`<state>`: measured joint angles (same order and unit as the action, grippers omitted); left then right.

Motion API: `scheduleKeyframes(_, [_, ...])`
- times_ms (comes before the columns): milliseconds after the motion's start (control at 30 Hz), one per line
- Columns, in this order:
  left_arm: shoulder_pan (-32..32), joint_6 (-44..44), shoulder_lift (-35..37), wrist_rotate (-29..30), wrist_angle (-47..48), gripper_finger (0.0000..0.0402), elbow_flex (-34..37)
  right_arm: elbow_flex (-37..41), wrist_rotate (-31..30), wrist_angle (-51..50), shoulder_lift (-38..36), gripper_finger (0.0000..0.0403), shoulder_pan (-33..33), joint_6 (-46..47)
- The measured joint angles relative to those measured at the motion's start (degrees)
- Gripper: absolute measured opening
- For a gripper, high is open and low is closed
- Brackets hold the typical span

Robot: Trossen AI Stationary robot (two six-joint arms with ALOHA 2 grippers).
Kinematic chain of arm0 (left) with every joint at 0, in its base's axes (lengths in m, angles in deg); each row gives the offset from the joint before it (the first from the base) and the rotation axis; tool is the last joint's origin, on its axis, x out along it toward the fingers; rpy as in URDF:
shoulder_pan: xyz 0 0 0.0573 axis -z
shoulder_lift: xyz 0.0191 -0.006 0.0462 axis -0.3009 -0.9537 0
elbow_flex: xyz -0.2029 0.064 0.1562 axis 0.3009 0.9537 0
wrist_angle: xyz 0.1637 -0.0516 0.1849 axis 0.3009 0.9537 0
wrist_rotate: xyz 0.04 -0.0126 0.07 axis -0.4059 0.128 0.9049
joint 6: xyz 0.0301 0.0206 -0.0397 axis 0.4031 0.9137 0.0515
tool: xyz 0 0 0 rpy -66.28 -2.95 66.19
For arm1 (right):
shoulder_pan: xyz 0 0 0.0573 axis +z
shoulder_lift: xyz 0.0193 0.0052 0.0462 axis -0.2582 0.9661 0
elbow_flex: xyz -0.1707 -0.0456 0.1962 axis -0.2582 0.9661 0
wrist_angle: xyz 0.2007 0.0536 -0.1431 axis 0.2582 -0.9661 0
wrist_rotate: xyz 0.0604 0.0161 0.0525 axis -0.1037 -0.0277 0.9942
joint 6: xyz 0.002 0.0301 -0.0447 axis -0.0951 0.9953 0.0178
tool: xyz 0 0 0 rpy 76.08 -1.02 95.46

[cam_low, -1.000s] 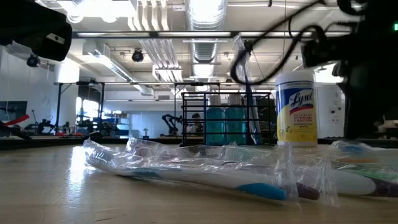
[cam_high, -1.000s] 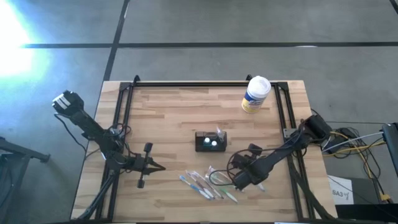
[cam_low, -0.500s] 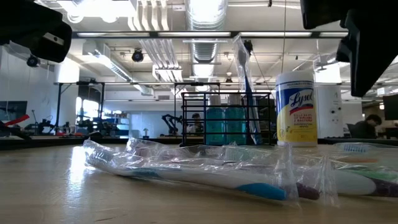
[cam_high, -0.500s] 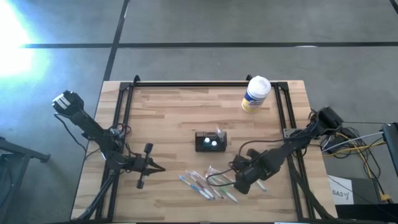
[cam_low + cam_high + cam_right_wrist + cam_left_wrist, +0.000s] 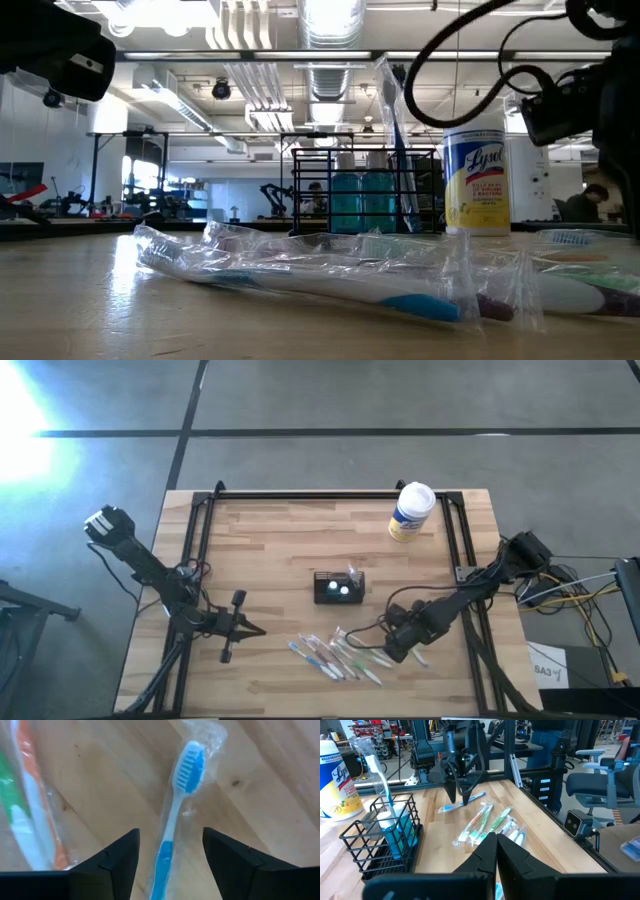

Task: Pick & Place toothbrushing station
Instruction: Put the right blue toothbrush into the black mesh organizer

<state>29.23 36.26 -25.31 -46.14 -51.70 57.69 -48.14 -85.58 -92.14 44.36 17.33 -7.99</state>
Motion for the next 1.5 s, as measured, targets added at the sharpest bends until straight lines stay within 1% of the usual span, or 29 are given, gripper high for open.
scheduleKeyframes(133, [0.0, 0.06, 0.01, 0.0, 0.0, 0.0012, 0.0, 2.2, -0.05, 1.68, -0.09, 0.0201, 0.04, -0.62])
scheduleKeyframes(267, [0.0, 0.33, 0.01, 0.02, -0.02, 0.0012, -0.02, 2.87, -0.17, 1.68, 0.4, 0.0167, 0.04, -2.1])
scheduleKeyframes(367, [0.0, 0.33, 0.0, 0.02, -0.09, 0.0012, -0.07, 2.48, -0.81, 1.23, 0.4, 0.012, 0.04, -3.75])
scheduleKeyframes(500, [0.0, 3.29, 0.01, 0.02, -0.13, 0.0012, -0.09, 1.66, -3.23, 1.1, -0.03, 0.004, 0.09, -5.94])
scheduleKeyframes(533, [0.0, 4.11, -0.01, 0.02, -0.13, 0.0012, -0.13, 1.46, -4.29, 1.24, -0.28, 0.0025, 0.1, -6.8])
scheduleKeyframes(567, [0.0, 4.75, 0.01, 0.02, -0.13, 0.0012, -0.24, 1.25, -5.76, 1.38, -0.65, 0.002, 0.08, -7.42])
scheduleKeyframes(767, [0.0, 5.17, 0.01, 0.04, -0.17, 0.0012, -1.86, -1.58, -11.89, 1.02, -3.02, 0.0019, 0.21, -10.59])
scheduleKeyframes(833, [0.0, 5.4, 0.01, 0.04, -0.19, 0.0012, -2.59, -3.29, -14.9, 0.98, -4.21, 0.0019, 0.66, -12.79])
scheduleKeyframes(967, [-0.69, 6.62, -0.18, 0.13, -0.09, 0.0012, -5.06, -7.69, -24.59, 3.03, -6.23, 0.0018, 2.17, -20.46])
scheduleKeyframes(1033, [-1.8, 6.37, -0.93, 0.43, -0.13, 0.0012, -7.08, -9.58, -28.07, 7.99, -7.07, 0.0018, 2.85, -27.89])
scheduleKeyframes(1100, [-3.95, 4.91, -2.55, 1.31, 0.06, 0.0012, -9.68, -10.71, -28.93, 15.0, -7.63, 0.0018, 2.79, -36.62])
scheduleKeyframes(1167, [-6.98, 4.01, -4.79, 1.42, 2.75, 0.0012, -13.15, -11.47, -28.95, 22.2, -7.61, 0.0018, 2.39, -45.09])
scheduleKeyframes(1267, [-10.86, 5.58, -8.86, 0.76, 6.69, 0.0014, -18.38, -12.83, -28.93, 31.52, -7.1, 0.0018, 1.85, -56.37])
scheduleKeyframes(1367, [-13.51, 9.23, -12.05, -4.78, 6.88, 0.0035, -23.25, -13.94, -28.36, 35.73, -7.1, 0.0017, 1.59, -63.02])
scheduleKeyframes(1500, [-15.35, 10.56, -14.63, -11.2, 6.45, 0.0091, -29.24, -14.5, -28.1, 37.09, -7.06, 0.0017, 1.32, -67.66])
